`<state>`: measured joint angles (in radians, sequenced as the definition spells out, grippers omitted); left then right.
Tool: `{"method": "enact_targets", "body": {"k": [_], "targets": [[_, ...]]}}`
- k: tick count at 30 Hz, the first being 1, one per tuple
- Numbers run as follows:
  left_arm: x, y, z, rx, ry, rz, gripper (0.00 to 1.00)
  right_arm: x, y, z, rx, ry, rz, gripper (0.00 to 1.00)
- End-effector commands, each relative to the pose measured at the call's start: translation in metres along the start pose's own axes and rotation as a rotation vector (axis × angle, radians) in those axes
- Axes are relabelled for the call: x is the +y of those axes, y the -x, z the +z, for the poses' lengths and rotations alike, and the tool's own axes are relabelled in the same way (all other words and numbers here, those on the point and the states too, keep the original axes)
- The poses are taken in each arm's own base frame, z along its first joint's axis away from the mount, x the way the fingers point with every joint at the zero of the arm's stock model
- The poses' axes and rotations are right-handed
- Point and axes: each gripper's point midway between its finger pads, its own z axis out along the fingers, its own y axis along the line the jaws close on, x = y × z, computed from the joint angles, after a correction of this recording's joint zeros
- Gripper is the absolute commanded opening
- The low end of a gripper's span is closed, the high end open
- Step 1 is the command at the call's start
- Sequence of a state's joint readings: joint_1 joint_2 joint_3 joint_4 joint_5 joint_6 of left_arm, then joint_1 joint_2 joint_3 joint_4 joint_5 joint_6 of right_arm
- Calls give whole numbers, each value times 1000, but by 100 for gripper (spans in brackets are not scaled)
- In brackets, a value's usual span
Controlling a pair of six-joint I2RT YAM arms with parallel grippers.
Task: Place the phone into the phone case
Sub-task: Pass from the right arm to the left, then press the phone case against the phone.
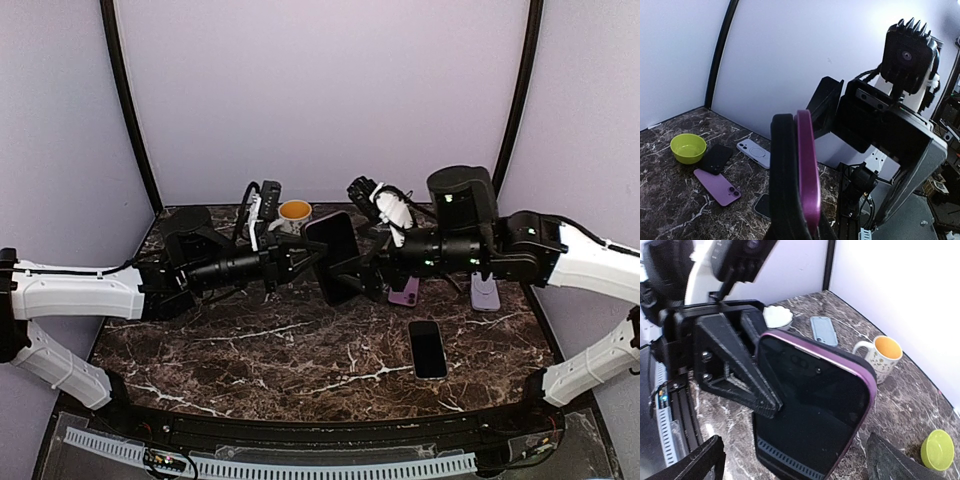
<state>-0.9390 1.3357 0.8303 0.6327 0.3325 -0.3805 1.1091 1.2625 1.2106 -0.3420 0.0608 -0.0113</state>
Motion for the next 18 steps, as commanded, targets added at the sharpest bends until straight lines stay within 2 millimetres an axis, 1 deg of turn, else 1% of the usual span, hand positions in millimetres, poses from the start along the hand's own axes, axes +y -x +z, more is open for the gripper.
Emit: {"method": "enact_targets", "body": {"k": [1,3,5,6,8,11,13,16,18], "targets": [[-60,67,-19,-135,-195,186,0,41,6,-35,-74,301,-126,99],[-72,72,-23,-133,-241,219,0,43,7,-45,-104,358,-161,98],[-80,75,-26,-132,-276,246,0,38,8,-52,-124,388,-173,98],[-85,76,-28,-130,-296,254,0,36,9,-54,-129,403,-175,97],[-92,77,-30,-126,-323,270,0,33,10,-54,-125,432,-171,88],[-97,79,-30,-118,-332,298,0,34,10,-51,-119,462,-165,69],[-99,79,-30,-120,-335,311,0,35,9,-48,-117,477,-160,60],[-102,81,-31,-125,-345,327,0,38,6,-48,-113,505,-157,53],[-104,80,-31,-121,-354,330,0,39,8,-48,-119,517,-153,51]]}}
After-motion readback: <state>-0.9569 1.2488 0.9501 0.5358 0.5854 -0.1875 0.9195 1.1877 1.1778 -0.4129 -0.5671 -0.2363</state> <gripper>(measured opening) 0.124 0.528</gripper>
